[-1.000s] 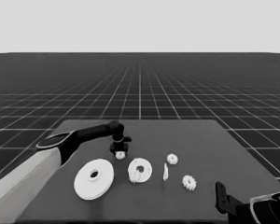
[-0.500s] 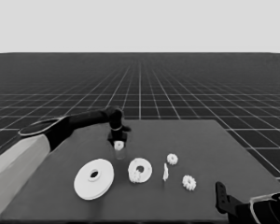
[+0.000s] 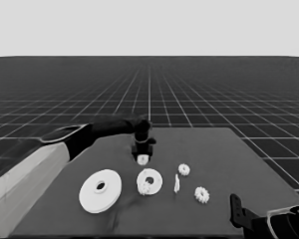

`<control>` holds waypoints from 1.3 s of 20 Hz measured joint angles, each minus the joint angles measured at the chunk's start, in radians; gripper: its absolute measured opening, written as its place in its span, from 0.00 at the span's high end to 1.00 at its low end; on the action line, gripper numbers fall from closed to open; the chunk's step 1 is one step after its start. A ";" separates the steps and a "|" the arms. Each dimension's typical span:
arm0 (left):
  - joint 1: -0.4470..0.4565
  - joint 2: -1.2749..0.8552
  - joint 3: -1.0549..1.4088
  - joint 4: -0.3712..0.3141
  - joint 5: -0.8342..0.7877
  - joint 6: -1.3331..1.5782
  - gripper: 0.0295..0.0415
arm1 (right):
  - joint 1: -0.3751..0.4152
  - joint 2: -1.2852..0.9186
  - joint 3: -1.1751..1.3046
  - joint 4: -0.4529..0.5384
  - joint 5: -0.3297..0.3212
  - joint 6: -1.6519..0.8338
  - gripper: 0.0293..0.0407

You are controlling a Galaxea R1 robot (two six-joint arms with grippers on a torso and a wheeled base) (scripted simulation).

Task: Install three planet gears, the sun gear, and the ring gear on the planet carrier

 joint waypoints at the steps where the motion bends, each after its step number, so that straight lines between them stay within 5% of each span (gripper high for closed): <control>1: 0.000 0.011 -0.002 0.001 0.001 -0.009 0.86 | 0.000 0.000 0.000 0.000 0.000 0.000 0.19; 6: 0.001 0.023 -0.007 0.002 0.003 -0.020 0.86 | 0.000 0.000 0.000 0.000 0.000 0.000 0.19; 9: 0.117 0.052 -0.094 0.104 -0.052 0.028 0.86 | 0.000 0.000 0.000 0.000 0.000 0.000 0.19; 16: 0.143 0.064 -0.129 0.126 -0.070 0.046 0.86 | 0.000 0.000 0.000 0.000 0.000 0.000 0.19; 18: 0.143 0.064 -0.129 0.126 -0.071 0.046 0.36 | 0.000 0.000 0.000 0.000 0.000 0.000 0.19; 19: 0.143 0.064 -0.129 0.126 -0.071 0.046 0.29 | 0.000 0.000 0.000 0.000 0.000 0.000 0.19; 26: 0.143 0.064 -0.130 0.126 -0.071 0.046 0.25 | 0.000 0.000 0.000 0.000 0.000 0.000 0.19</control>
